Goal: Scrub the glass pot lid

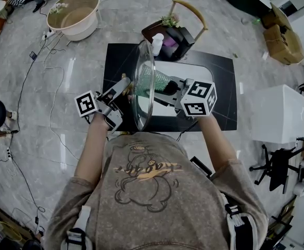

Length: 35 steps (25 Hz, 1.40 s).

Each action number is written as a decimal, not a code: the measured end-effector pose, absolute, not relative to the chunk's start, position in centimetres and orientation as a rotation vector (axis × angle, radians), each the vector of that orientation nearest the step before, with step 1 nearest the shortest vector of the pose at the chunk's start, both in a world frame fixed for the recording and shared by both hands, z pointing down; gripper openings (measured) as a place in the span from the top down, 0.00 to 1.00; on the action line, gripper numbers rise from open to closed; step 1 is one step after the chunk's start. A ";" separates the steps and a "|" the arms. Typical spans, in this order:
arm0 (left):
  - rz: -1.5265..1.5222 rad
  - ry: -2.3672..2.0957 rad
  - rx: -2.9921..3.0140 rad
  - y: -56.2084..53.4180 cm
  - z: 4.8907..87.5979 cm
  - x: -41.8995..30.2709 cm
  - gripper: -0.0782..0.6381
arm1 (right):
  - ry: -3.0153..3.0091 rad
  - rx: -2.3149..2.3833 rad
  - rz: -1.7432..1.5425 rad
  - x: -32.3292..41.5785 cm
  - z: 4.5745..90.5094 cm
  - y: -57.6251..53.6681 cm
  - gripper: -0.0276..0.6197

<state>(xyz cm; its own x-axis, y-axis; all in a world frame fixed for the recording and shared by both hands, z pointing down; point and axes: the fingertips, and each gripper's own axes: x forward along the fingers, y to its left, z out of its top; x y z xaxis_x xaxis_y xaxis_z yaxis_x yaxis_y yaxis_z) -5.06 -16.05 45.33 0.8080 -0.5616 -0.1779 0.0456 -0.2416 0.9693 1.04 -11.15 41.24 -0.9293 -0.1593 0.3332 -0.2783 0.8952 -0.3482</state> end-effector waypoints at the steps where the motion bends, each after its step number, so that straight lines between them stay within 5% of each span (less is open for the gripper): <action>1: -0.596 -0.402 1.736 -16.0 45.3 -5.0 0.65 | -2.757 0.327 0.575 1.0 41.5 -11.2 0.81; 35: -0.549 -0.356 1.732 -15.0 44.9 -4.2 0.65 | -2.510 0.450 0.763 0.1 53.9 -13.1 0.81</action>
